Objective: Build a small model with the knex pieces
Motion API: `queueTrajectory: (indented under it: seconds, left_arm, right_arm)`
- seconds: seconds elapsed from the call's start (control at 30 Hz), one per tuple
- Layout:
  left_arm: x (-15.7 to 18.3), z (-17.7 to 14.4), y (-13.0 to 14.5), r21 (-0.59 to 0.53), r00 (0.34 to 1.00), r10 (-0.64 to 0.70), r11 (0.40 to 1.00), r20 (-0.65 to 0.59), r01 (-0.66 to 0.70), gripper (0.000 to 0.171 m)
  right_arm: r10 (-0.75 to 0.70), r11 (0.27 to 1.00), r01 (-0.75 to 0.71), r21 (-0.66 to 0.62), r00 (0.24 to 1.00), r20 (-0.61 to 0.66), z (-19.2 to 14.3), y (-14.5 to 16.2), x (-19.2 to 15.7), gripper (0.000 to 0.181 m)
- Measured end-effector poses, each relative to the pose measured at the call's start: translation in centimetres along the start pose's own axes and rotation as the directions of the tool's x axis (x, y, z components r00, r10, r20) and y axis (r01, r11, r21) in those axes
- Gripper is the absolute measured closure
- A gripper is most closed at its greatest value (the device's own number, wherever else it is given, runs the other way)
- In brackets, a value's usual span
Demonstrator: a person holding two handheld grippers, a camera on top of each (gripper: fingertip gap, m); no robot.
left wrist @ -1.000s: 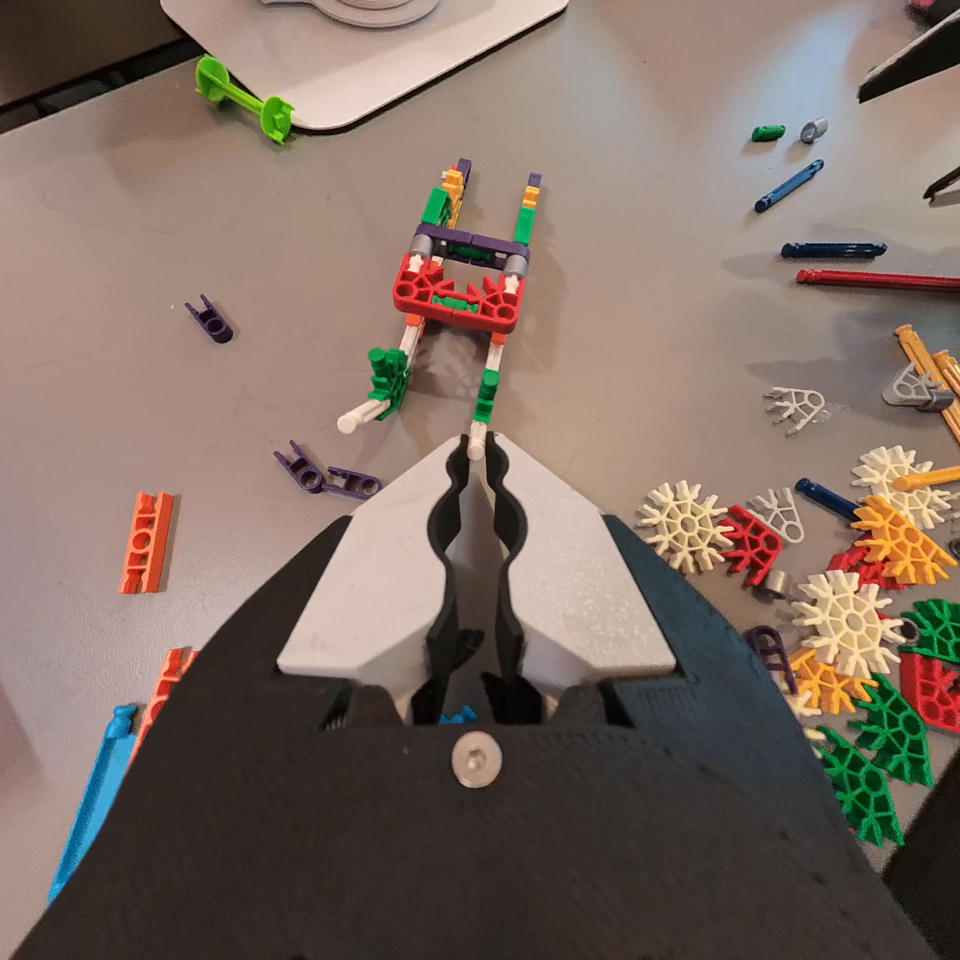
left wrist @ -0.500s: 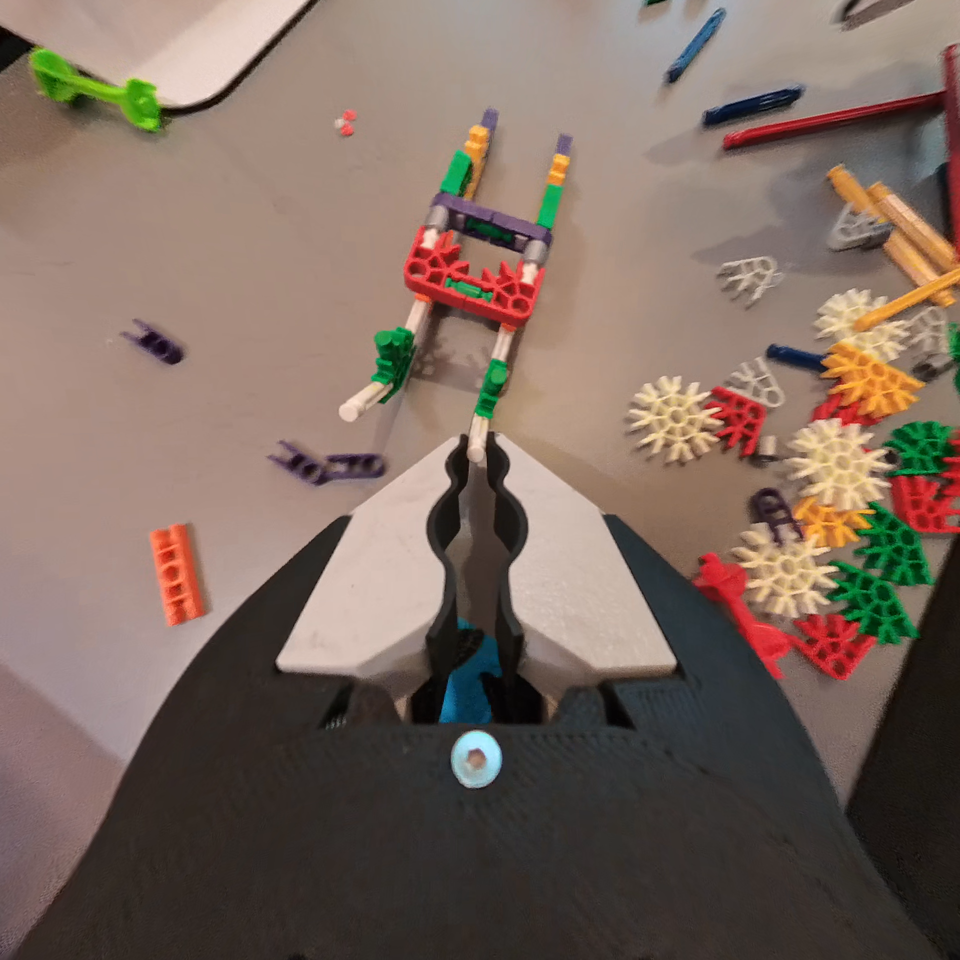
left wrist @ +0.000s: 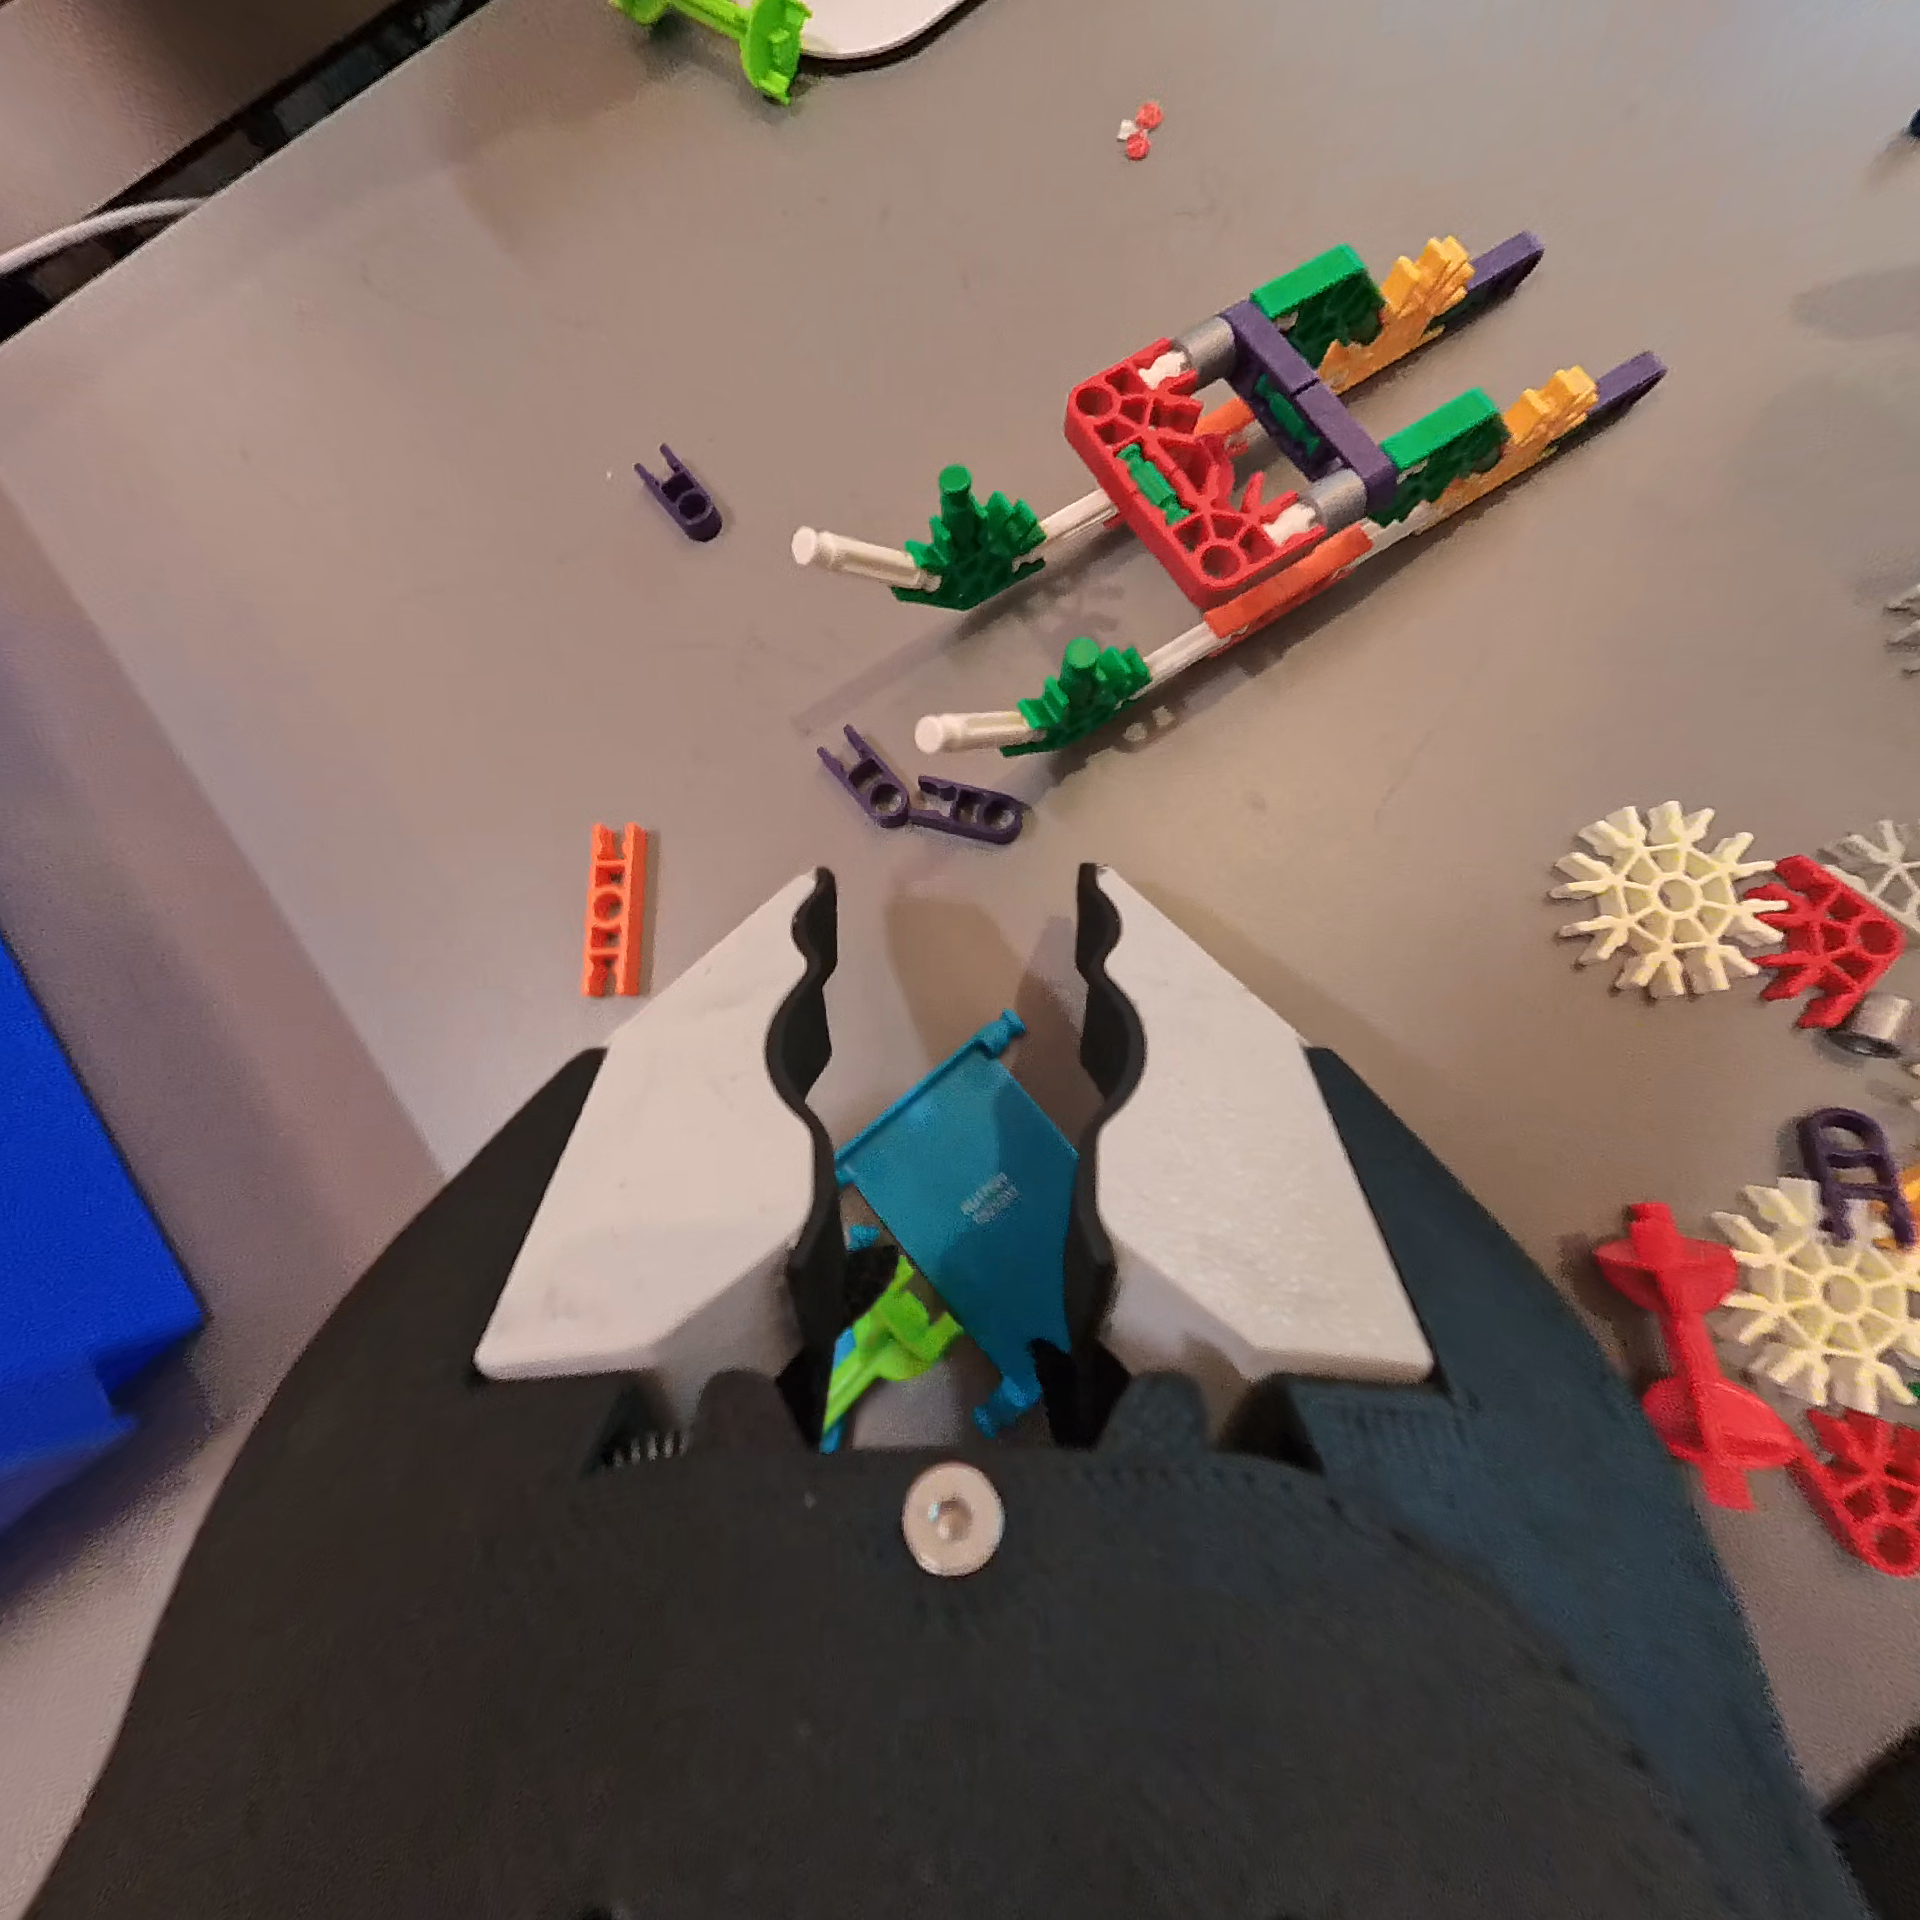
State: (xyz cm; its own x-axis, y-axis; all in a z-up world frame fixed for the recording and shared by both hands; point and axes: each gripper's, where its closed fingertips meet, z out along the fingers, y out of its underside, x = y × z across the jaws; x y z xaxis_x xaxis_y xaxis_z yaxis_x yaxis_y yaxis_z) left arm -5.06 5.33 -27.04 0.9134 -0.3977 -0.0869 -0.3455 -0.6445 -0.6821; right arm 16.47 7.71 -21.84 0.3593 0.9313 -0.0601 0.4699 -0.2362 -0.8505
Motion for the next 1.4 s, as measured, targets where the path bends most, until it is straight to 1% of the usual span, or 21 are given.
queueTrajectory:
  seconds: [0.1,0.23,0.3,0.37,0.4,0.43,0.5,0.57,0.6,0.73,0.8,0.93,0.97,1.0,1.23,1.4]
  left_arm:
    - [0.3,-1.1,0.2,0.031,0.998,-0.050,0.998,0.042,0.049,0.126]
    - [0.4,-2.9,1.5,0.084,0.977,-0.101,0.993,0.185,0.087,0.119]
    - [1.5,-3.5,2.3,0.087,0.969,-0.073,0.995,0.235,0.054,0.115]
    - [2.8,-3.9,2.7,0.096,0.959,0.007,0.995,0.283,-0.035,0.115]
    - [3.4,-4.1,2.8,0.101,0.951,0.039,0.992,0.308,-0.074,0.115]
    - [3.9,-4.2,2.8,0.114,0.946,0.049,0.989,0.321,-0.090,0.115]
    - [4.8,-4.0,2.8,0.142,0.952,0.031,0.987,0.305,-0.078,0.113]
    - [4.7,-4.1,2.7,0.143,0.942,0.050,0.984,0.331,-0.103,0.113]
    - [4.9,-4.2,2.6,0.160,0.948,0.042,0.982,0.316,-0.096,0.114]
    - [4.8,-3.9,2.8,0.151,0.946,0.046,0.983,0.322,-0.099,0.114]
    - [4.8,-3.9,2.8,0.156,0.947,0.044,0.983,0.317,-0.098,0.114]
    - [4.9,-3.9,2.8,0.159,0.949,0.046,0.982,0.313,-0.101,0.116]
    - [4.9,-3.9,2.8,0.163,0.949,0.043,0.982,0.311,-0.097,0.116]
    - [4.8,-3.9,2.8,0.166,0.950,0.039,0.982,0.310,-0.094,0.116]
    - [4.9,-3.9,2.7,0.171,0.953,0.036,0.981,0.302,-0.091,0.117]
    - [4.9,-3.9,2.8,0.171,0.955,0.032,0.982,0.295,-0.085,0.117]
  right_arm:
    - [-0.043,0.998,0.044,-0.054,0.999,0.012,0.8,0.2,-0.4,0.118]
    - [-0.092,0.990,0.096,-0.101,0.995,0.043,2.4,-0.5,-1.0,0.116]
    - [-0.114,0.986,0.120,-0.118,0.992,0.058,3.2,-1.0,-1.2,0.114]
    - [-0.125,0.981,0.135,-0.141,0.989,0.079,4.3,-1.4,-1.4,0.111]
    - [-0.125,0.977,0.138,-0.160,0.988,0.091,4.8,-1.5,-1.4,0.107]
    - [-0.130,0.972,0.147,-0.183,0.986,0.102,5.4,-1.5,-1.4,0.105]
    - [-0.155,0.960,0.177,-0.219,0.981,0.116,6.6,-1.5,-1.3,0.104]
    - [-0.161,0.944,0.196,-0.265,0.976,0.149,7.8,-1.1,-1.4,0.102]
    - [-0.168,0.934,0.210,-0.290,0.972,0.162,8.4,-0.9,-1.4,0.102]
    - [-0.213,0.891,0.273,-0.364,0.957,0.195,10.5,-0.2,-1.0,0.100]
    - [-0.211,0.882,0.277,-0.380,0.956,0.205,11.3,-0.1,-0.9,0.103]
    - [-0.187,0.870,0.270,-0.411,0.955,0.231,12.6,0.6,-0.8,0.117]
    - [-0.187,0.875,0.270,-0.402,0.954,0.234,12.7,0.4,-0.9,0.127]
    - [-0.178,0.873,0.264,-0.409,0.955,0.237,12.8,0.4,-0.9,0.129]
    - [-0.178,0.866,0.250,-0.433,0.963,0.200,12.3,0.7,-0.5,0.132]
    - [-0.130,0.875,0.173,-0.452,0.984,0.125,10.9,1.4,0.9,0.132]
